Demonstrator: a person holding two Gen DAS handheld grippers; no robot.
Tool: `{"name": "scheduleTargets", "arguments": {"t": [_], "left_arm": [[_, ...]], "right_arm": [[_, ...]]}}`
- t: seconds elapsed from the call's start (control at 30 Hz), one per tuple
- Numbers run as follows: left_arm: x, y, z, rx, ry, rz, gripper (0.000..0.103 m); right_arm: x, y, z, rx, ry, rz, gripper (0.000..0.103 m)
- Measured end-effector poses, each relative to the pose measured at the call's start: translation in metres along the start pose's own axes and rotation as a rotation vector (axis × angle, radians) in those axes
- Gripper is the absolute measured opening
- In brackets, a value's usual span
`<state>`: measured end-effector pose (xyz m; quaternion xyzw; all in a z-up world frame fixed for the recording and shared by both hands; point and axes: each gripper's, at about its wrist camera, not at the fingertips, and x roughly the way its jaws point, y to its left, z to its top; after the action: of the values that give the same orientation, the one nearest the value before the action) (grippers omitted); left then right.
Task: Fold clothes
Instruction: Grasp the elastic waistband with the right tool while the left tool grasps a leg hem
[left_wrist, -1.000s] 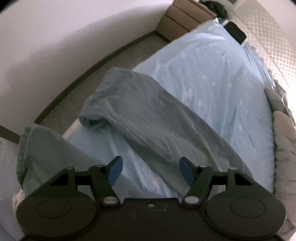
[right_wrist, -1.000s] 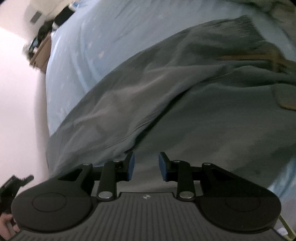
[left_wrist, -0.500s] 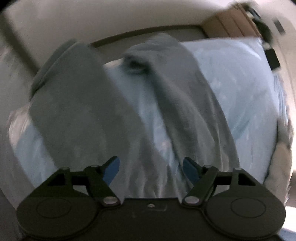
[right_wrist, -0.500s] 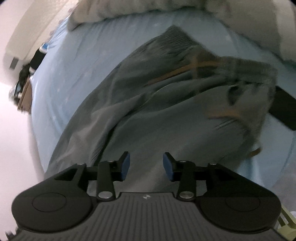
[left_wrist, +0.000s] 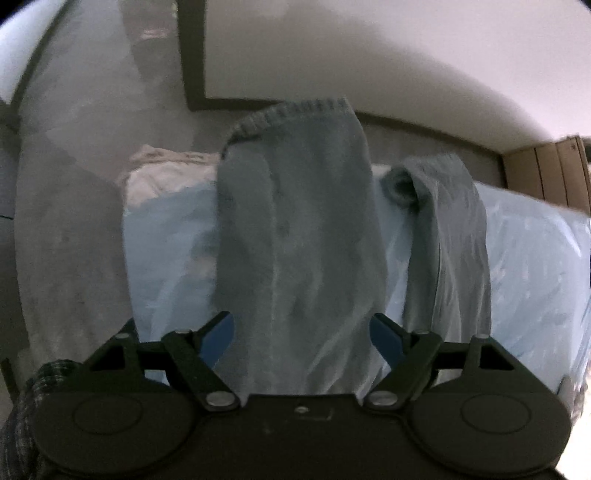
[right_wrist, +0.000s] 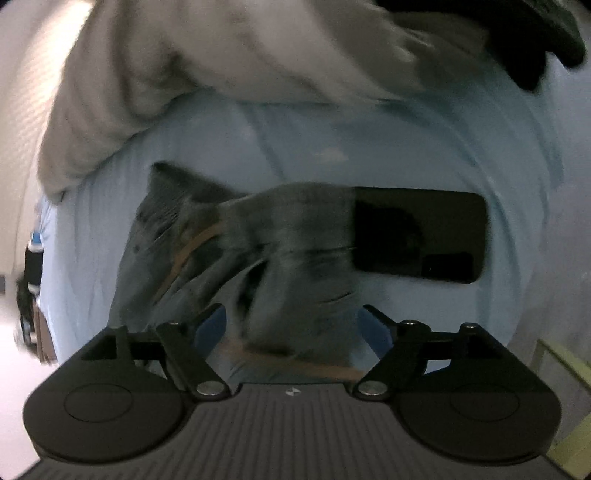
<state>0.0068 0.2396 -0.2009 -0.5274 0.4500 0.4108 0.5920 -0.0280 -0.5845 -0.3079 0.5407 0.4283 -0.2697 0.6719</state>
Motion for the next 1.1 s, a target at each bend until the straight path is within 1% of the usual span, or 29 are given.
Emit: {"name": "scheduleTargets", "arguments": {"t": [0.1,0.2,0.3,0.37,0.4,0.47,0.5,0.53,0.6,0.67,0.77,0.8,0.83,0.9,1.0,1.1], "left_arm": [[-0.013,0.001,-0.003,-0.009,-0.032,0.007,0.080],[-0.026,0.004,-0.004,-0.019,-0.064,0.003,0.080],[-0.039,0.008,-0.003,-0.040,-0.093,-0.005,0.080],[-0.044,0.012,-0.002,-0.060,-0.110,-0.014,0.080],[-0.044,0.015,0.000,-0.070,-0.118,-0.019,0.081],[-0.046,0.020,0.003,-0.092,-0.127,-0.039,0.081],[-0.046,0.023,0.004,-0.104,-0.129,-0.054,0.081],[-0.046,0.027,0.006,-0.115,-0.132,-0.069,0.081],[-0.041,0.035,0.011,-0.142,-0.121,-0.103,0.081],[-0.035,0.043,0.015,-0.168,-0.109,-0.137,0.081],[-0.021,0.054,0.021,-0.202,-0.087,-0.131,0.080],[-0.015,0.056,0.023,-0.206,-0.075,-0.093,0.077],[-0.008,0.058,0.025,-0.215,-0.064,-0.074,0.077],[0.008,0.062,0.029,-0.235,-0.035,-0.105,0.076],[0.036,0.066,0.033,-0.224,0.031,-0.133,0.075],[0.066,0.070,0.037,-0.225,0.105,-0.135,0.073]], "right_arm": [[0.016,-0.014,-0.002,0.034,0.044,0.016,0.082],[0.032,-0.016,-0.006,0.040,0.073,0.040,0.082],[0.043,-0.015,-0.006,0.071,0.062,0.091,0.082],[0.052,-0.009,-0.006,0.063,0.060,0.088,0.082],[0.056,-0.007,-0.006,0.059,0.055,0.078,0.080],[0.057,-0.005,-0.007,0.075,0.032,0.067,0.064],[0.055,-0.004,-0.008,0.082,0.023,0.064,0.042],[0.053,-0.002,-0.009,0.089,0.015,0.062,0.023],[0.047,0.005,-0.013,0.071,-0.002,0.058,0.013],[0.038,0.010,-0.016,0.070,-0.019,0.073,0.011],[0.020,0.018,-0.021,0.089,-0.038,0.092,0.010],[0.016,0.023,-0.023,0.083,-0.043,0.092,0.010],[0.011,0.030,-0.024,0.069,-0.047,0.090,0.010],[0.002,0.046,-0.028,0.031,-0.055,0.085,0.010],[-0.013,0.071,-0.037,-0.015,-0.064,0.071,0.011],[-0.028,0.088,-0.048,0.006,-0.063,0.078,0.011]]}}
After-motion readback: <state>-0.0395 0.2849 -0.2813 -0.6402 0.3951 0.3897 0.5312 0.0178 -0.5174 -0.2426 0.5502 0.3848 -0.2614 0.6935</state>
